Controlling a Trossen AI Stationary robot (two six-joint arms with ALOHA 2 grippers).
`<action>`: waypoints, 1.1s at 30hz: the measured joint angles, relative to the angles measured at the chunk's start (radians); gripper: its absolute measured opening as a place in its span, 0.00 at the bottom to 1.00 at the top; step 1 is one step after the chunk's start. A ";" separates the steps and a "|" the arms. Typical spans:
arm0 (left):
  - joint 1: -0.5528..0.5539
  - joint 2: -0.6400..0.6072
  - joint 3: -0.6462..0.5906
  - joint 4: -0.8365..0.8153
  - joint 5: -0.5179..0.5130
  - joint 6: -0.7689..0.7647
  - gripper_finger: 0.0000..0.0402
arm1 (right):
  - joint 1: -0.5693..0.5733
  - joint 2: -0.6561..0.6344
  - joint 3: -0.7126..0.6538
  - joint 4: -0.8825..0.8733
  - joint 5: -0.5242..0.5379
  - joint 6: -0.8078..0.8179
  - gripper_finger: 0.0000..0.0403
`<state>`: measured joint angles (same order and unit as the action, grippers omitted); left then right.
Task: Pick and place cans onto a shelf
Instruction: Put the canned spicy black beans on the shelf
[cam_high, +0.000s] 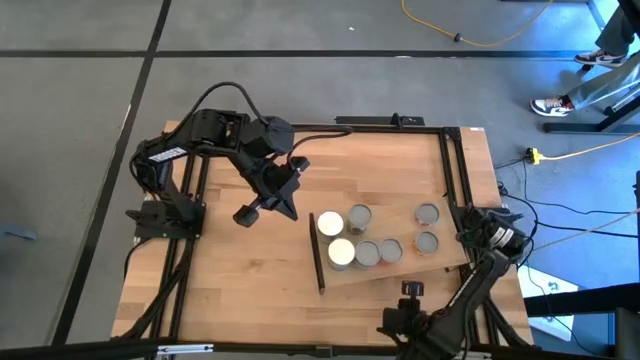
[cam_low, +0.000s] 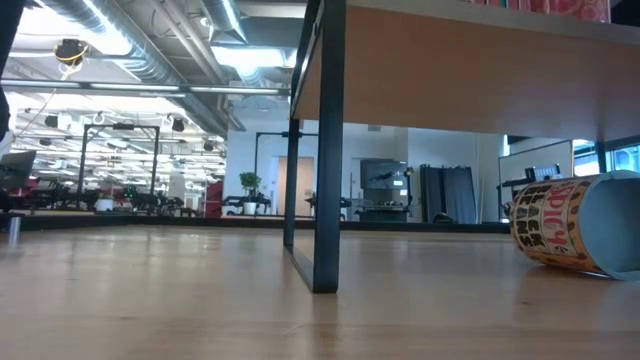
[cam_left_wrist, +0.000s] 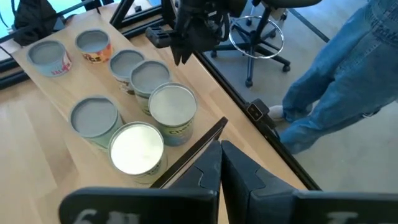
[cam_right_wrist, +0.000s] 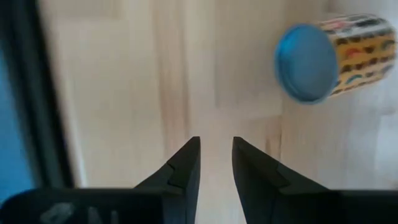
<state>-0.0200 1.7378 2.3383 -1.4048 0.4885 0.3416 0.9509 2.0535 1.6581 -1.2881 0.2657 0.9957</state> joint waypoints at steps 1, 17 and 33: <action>0.000 0.000 0.000 -0.002 0.000 0.000 0.00 | -0.001 0.008 0.000 0.001 0.024 0.039 0.23; -0.016 -0.024 0.000 -0.081 -0.002 -0.079 0.00 | 0.023 0.087 0.000 -0.100 0.332 0.599 0.23; -0.075 -0.102 0.000 -0.141 -0.188 -0.070 0.00 | 0.099 0.166 0.000 -0.171 0.520 0.620 0.23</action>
<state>-0.0952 1.6356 2.3385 -1.5454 0.3006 0.2714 1.0496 2.2195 1.6581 -1.4595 0.7862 1.6158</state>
